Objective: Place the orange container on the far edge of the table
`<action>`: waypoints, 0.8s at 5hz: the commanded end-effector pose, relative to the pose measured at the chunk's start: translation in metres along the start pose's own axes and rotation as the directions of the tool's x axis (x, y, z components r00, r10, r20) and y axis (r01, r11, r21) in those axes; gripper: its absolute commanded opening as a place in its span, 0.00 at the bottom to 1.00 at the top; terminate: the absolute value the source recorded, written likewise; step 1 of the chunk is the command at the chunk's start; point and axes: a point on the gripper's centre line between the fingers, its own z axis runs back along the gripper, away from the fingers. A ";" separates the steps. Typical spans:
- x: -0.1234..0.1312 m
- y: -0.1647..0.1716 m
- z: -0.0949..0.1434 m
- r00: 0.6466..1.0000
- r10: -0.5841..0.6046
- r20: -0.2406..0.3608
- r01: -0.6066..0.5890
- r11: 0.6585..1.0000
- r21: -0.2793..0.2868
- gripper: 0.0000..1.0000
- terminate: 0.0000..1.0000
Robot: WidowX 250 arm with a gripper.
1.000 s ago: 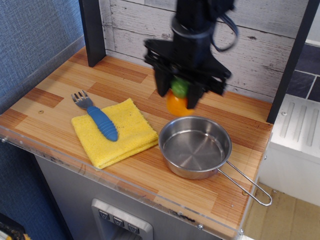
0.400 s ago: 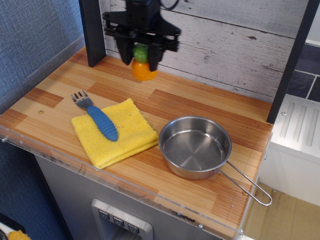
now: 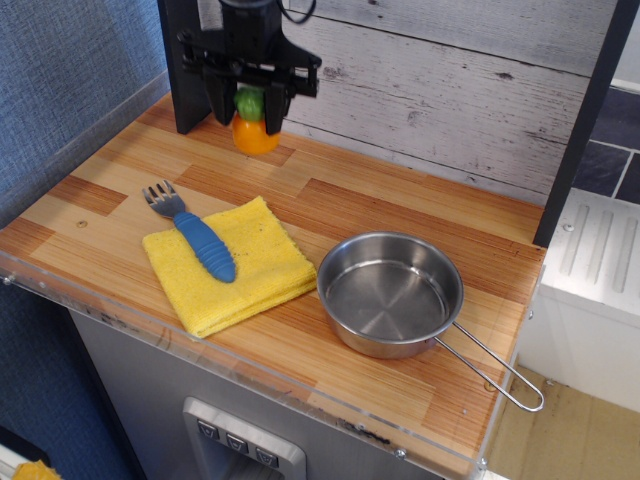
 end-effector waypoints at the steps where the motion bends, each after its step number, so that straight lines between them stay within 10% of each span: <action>1: 0.021 0.029 -0.006 0.996 0.091 0.025 -0.092 0.995 0.050 0.00 0.00; 4: 0.025 0.053 -0.034 0.988 0.152 -0.022 -0.150 0.986 0.066 0.00 0.00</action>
